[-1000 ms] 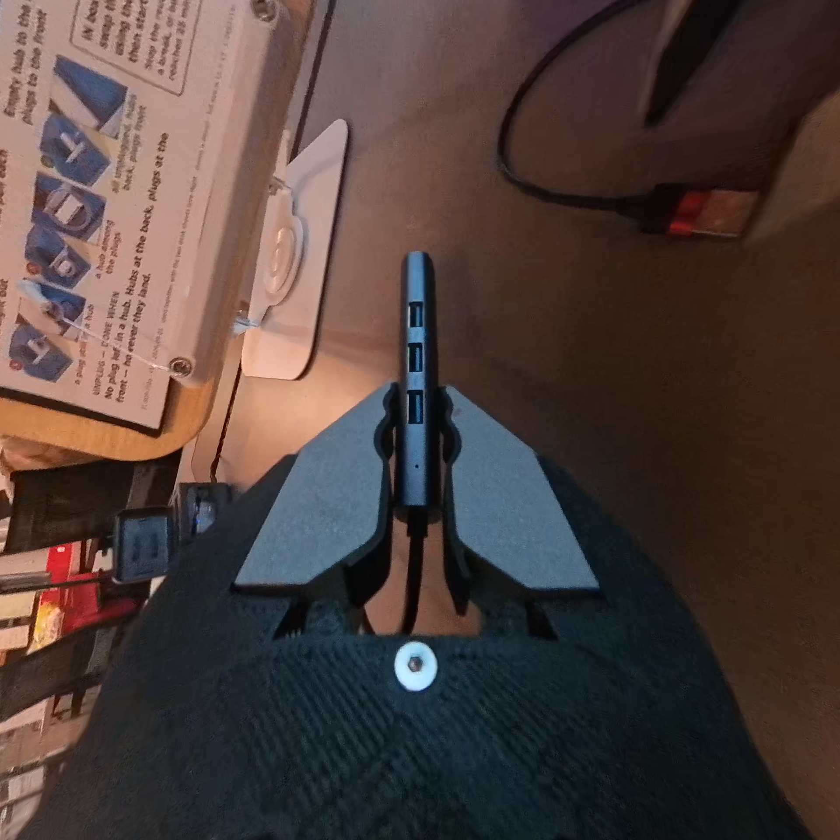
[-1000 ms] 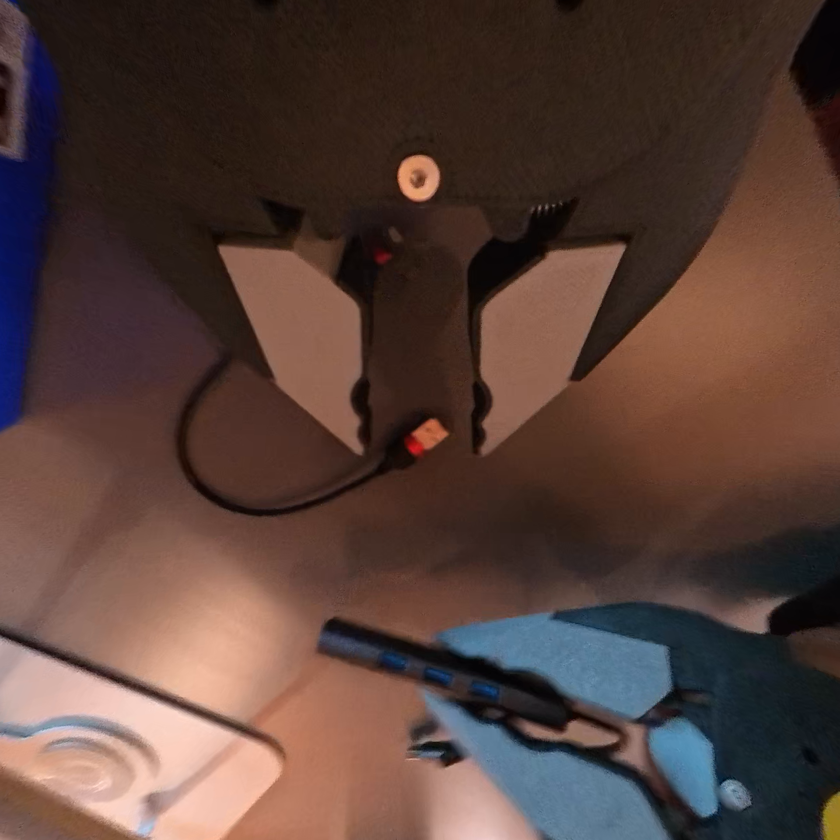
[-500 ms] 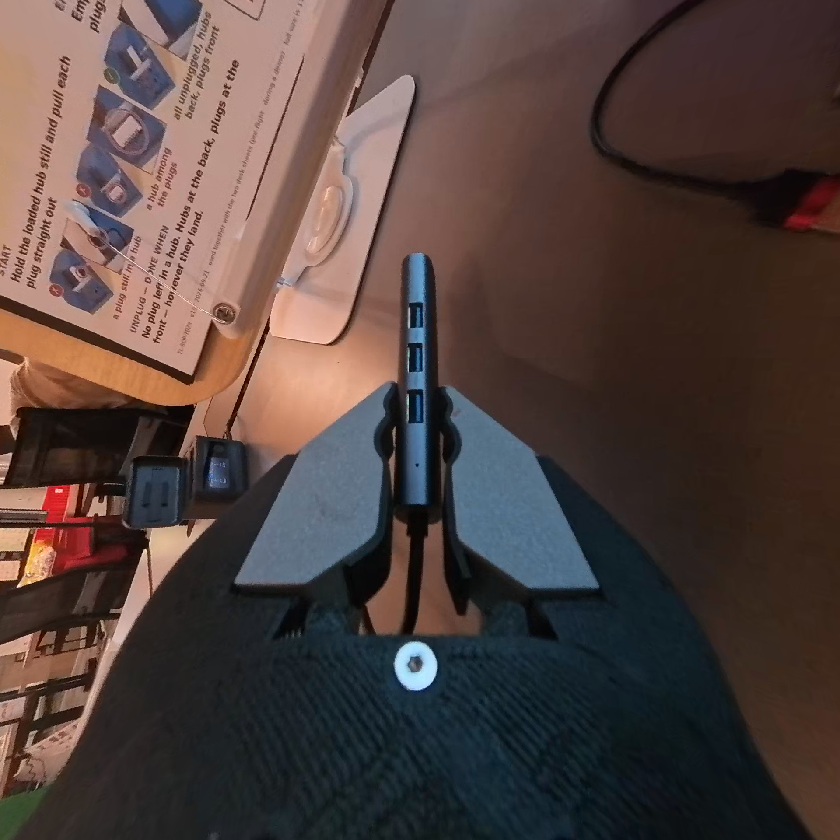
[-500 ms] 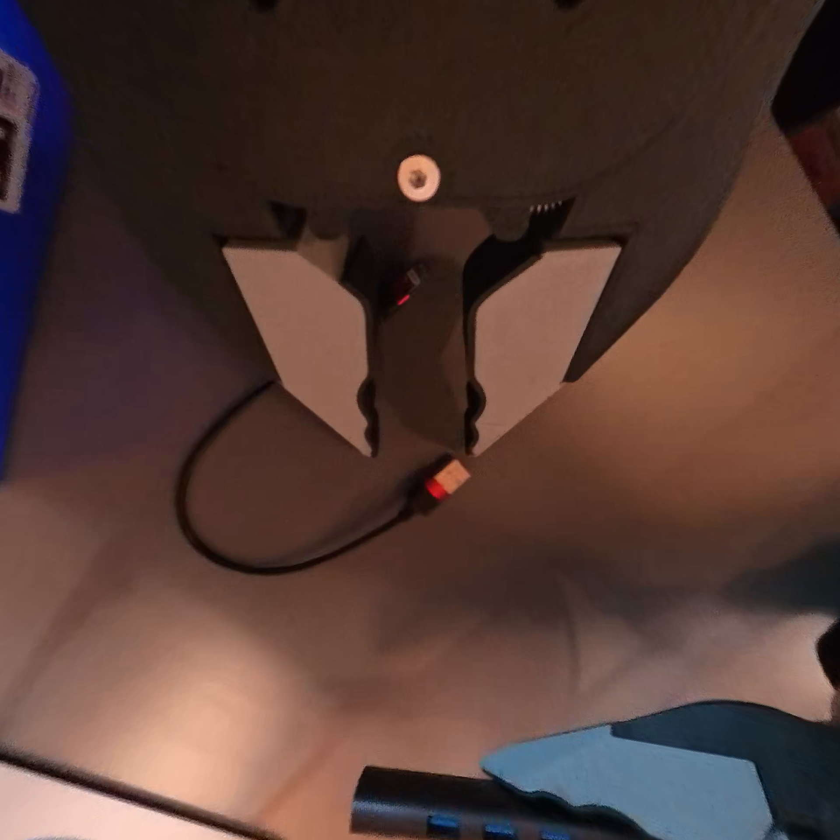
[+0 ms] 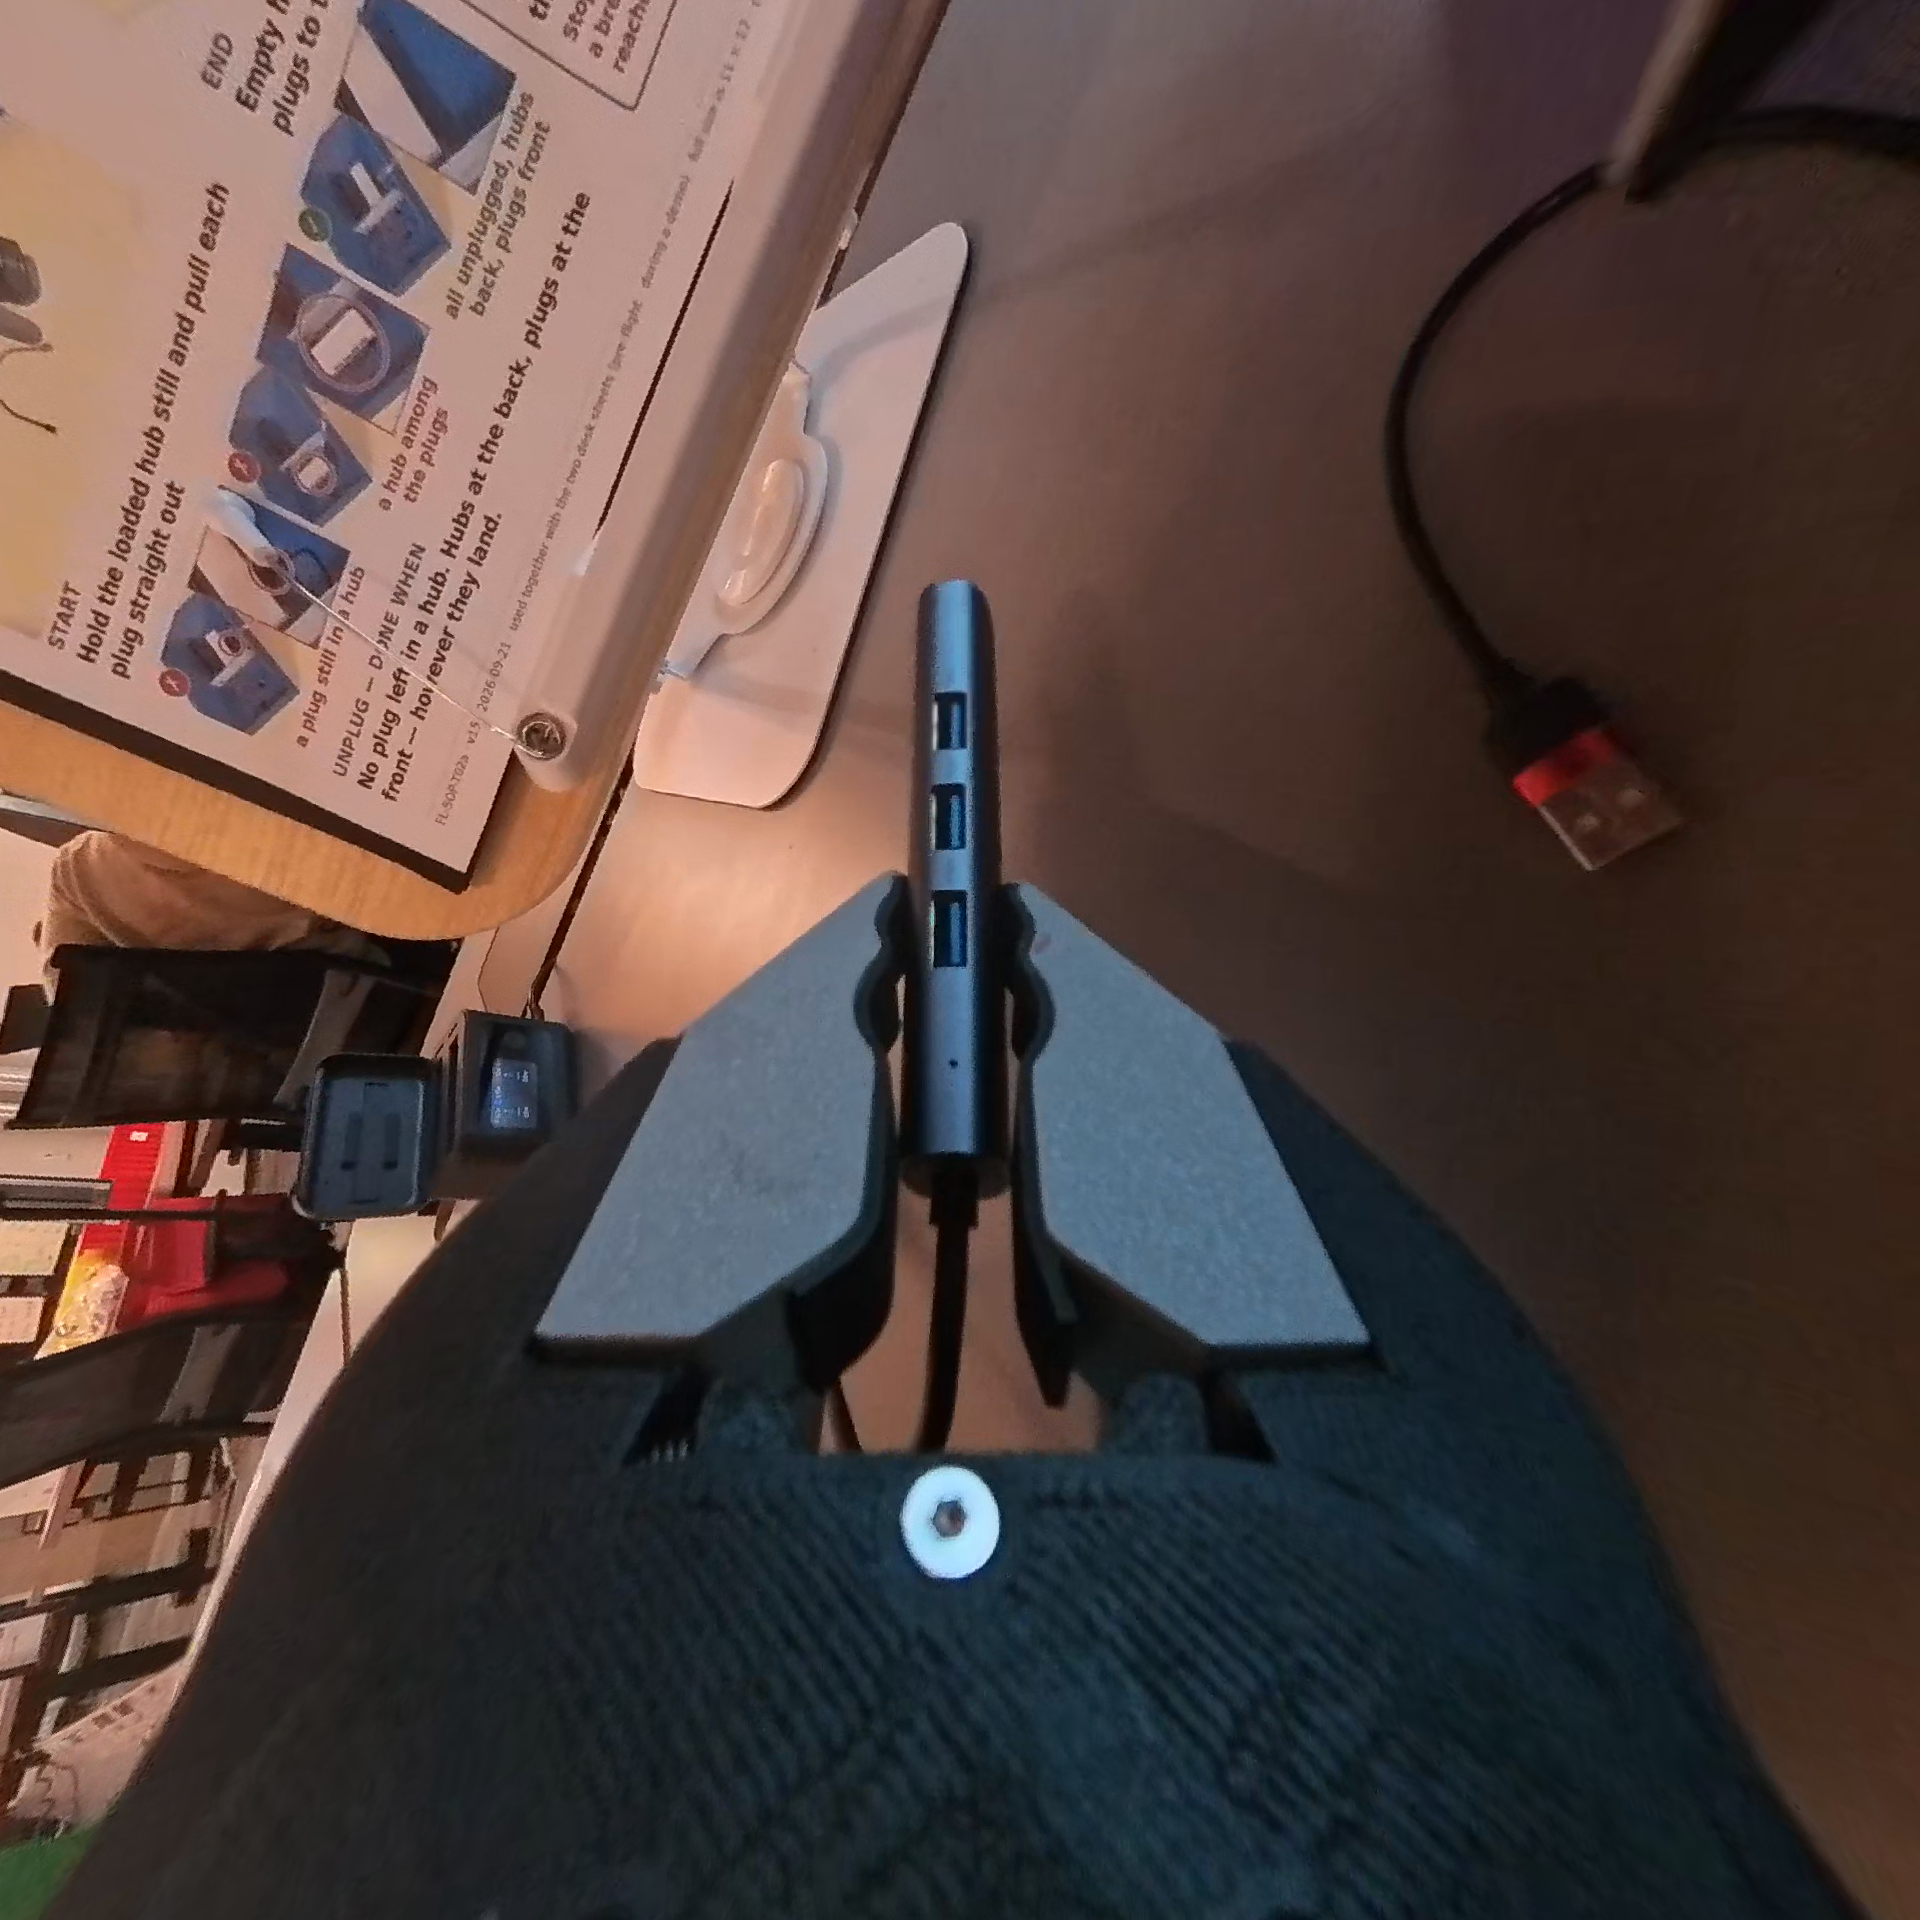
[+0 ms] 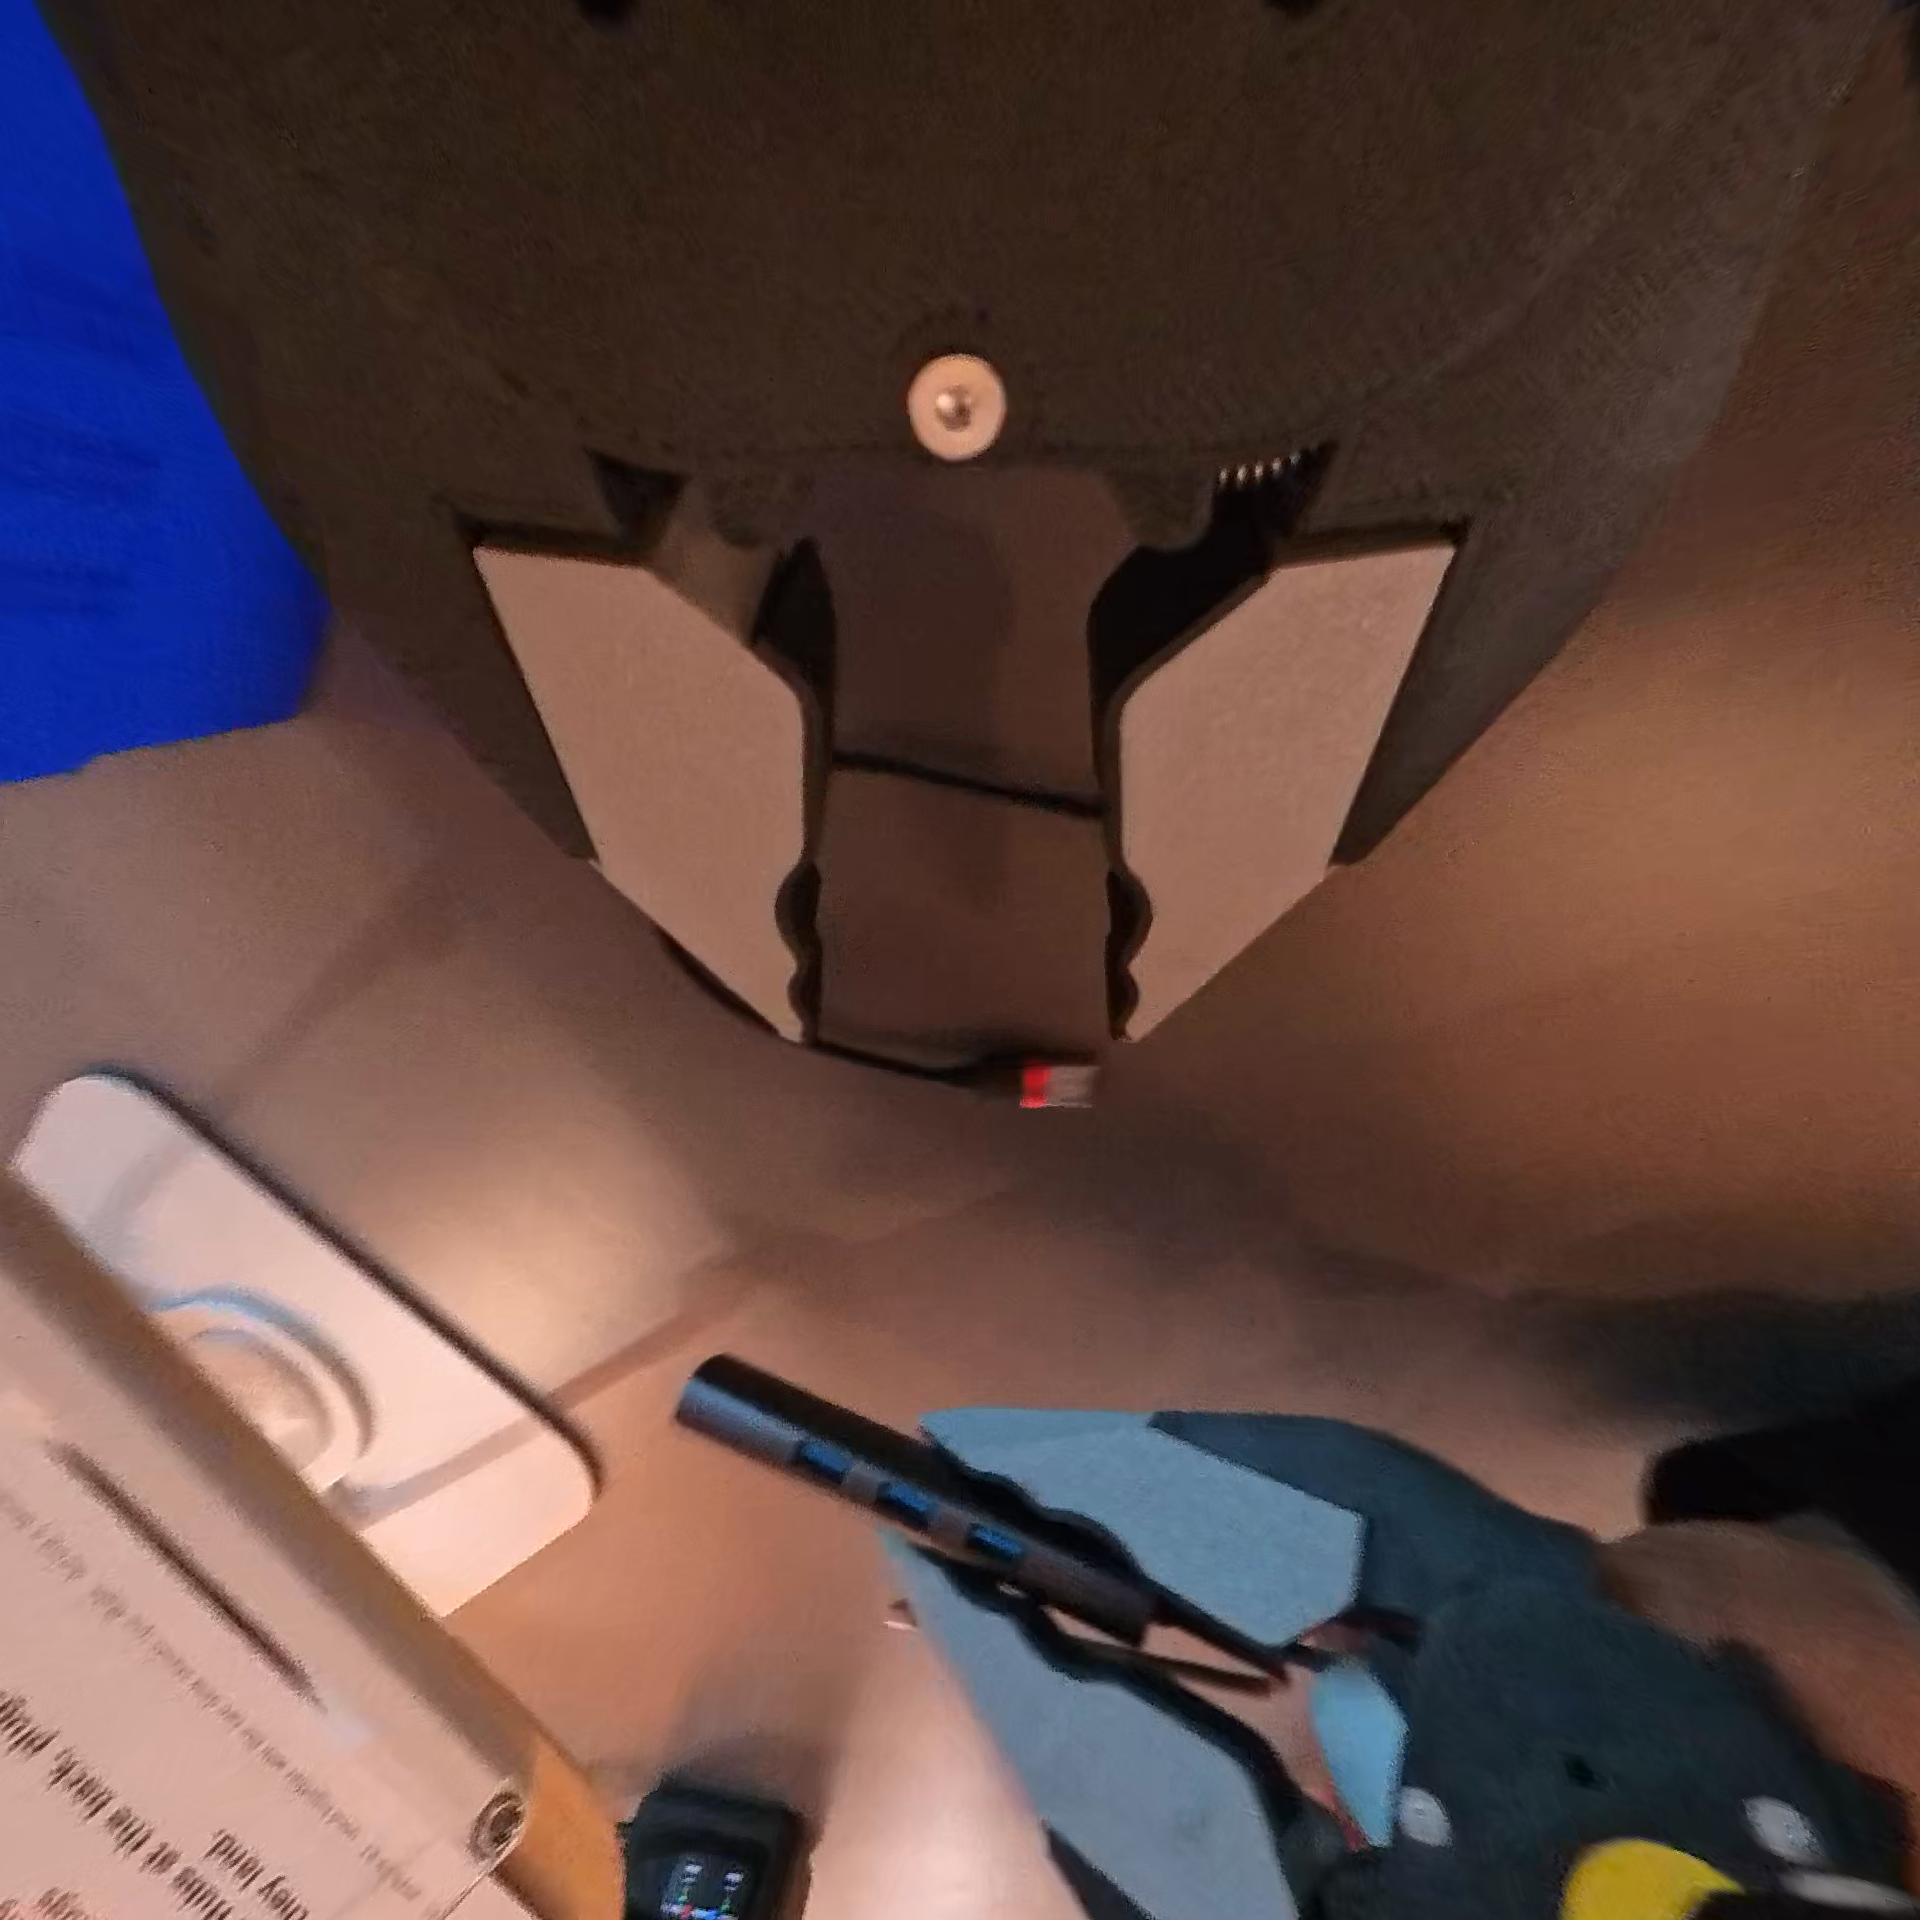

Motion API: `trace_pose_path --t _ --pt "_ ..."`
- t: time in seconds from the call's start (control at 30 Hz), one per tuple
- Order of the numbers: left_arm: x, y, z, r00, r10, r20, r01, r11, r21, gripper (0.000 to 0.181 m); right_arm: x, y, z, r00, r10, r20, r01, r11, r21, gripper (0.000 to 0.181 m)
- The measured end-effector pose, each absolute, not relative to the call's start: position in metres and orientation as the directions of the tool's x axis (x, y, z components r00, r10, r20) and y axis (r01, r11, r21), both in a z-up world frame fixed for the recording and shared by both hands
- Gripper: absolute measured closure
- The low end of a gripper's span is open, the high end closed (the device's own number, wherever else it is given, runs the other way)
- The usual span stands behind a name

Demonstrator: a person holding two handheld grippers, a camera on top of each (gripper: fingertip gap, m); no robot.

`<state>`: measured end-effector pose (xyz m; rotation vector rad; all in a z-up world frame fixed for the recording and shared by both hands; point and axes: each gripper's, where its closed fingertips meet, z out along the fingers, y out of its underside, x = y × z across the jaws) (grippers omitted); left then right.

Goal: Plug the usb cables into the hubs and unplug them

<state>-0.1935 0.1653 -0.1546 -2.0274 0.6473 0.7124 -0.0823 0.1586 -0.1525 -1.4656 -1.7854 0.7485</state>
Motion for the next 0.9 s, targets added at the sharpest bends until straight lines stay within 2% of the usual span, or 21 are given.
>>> trace_pose_path --t 0.13,0.3,0.4,0.57,0.63,0.67,0.77,0.87,0.9 --pt "-0.196 0.167 -0.153 0.703 -0.161 -0.693 -0.668 -0.485 -0.565 0.167 -0.106 0.184 -0.162 -0.189 0.948 0.254 0.635 0.316 -0.705 0.128" --pt "-0.203 0.166 -0.146 0.722 -0.138 -0.678 -0.647 -0.479 -0.593 0.167 -0.119 0.162 -0.176 -0.454 0.863 0.221 0.594 0.478 -0.647 0.138" --pt "-0.200 0.168 -0.144 0.711 -0.151 -0.687 -0.667 -0.454 -0.591 0.167 -0.129 0.148 -0.161 -0.475 0.852 0.220 0.494 0.465 -0.735 0.145" --pt "-0.182 0.168 -0.139 0.717 -0.205 -0.666 -0.685 -0.382 -0.621 0.167 -0.134 0.166 -0.106 -0.307 0.898 0.315 0.310 0.407 -0.859 0.120" --pt "-0.171 0.166 -0.138 0.708 -0.254 -0.659 -0.703 -0.347 -0.621 0.167 -0.130 0.173 -0.097 -0.253 0.891 0.376 0.251 0.436 -0.864 0.110" --pt "-0.163 0.165 -0.138 0.694 -0.281 -0.663 -0.719 -0.325 -0.615 0.167 -0.128 0.173 -0.099 -0.251 0.876 0.413 0.242 0.470 -0.849 0.111" --pt "-0.133 0.156 -0.132 0.640 -0.366 -0.676 -0.764 -0.205 -0.612 0.167 -0.125 0.167 -0.118 -0.295 0.819 0.493 0.293 0.568 -0.769 0.119" --pt "-0.109 0.147 -0.123 0.616 -0.421 -0.666 -0.761 -0.100 -0.641 0.167 -0.123 0.165 -0.139 -0.351 0.765 0.541 0.355 0.643 -0.679 0.153" --pt "-0.105 0.144 -0.123 0.616 -0.443 -0.652 -0.753 -0.089 -0.652 0.167 -0.122 0.165 -0.142 -0.362 0.757 0.544 0.362 0.652 -0.666 0.155"
